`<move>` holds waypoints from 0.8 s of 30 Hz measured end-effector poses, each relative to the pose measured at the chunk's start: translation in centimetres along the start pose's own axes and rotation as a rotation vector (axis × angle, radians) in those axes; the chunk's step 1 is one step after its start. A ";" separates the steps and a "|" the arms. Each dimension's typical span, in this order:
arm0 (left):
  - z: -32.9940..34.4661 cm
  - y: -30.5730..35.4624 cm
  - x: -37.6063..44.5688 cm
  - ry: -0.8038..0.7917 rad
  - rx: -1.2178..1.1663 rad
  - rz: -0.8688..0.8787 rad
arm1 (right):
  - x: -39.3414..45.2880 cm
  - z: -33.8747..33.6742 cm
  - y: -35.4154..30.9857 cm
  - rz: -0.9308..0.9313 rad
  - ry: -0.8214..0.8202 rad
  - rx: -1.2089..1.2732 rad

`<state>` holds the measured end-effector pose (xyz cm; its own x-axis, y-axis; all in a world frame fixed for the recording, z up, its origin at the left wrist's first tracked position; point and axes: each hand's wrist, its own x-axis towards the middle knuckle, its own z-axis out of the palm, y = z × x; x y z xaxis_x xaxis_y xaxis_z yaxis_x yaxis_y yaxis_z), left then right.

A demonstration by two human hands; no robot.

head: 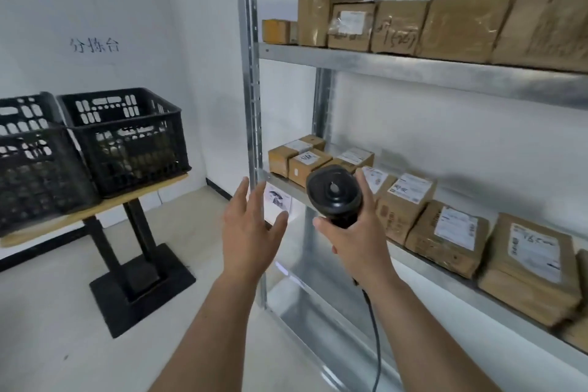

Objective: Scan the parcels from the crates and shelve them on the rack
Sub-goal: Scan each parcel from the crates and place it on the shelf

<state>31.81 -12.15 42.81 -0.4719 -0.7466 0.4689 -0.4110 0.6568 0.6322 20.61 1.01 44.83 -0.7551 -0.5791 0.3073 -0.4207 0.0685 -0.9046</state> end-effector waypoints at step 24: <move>-11.8 -24.2 19.2 0.192 0.311 -0.121 | 16.6 33.3 -5.4 -0.091 -0.308 0.162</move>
<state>41.89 -43.59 43.74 -0.2624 -0.8077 0.5280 -0.6855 0.5412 0.4871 27.16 -36.04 44.97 -0.5214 -0.7960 0.3075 -0.3750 -0.1100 -0.9205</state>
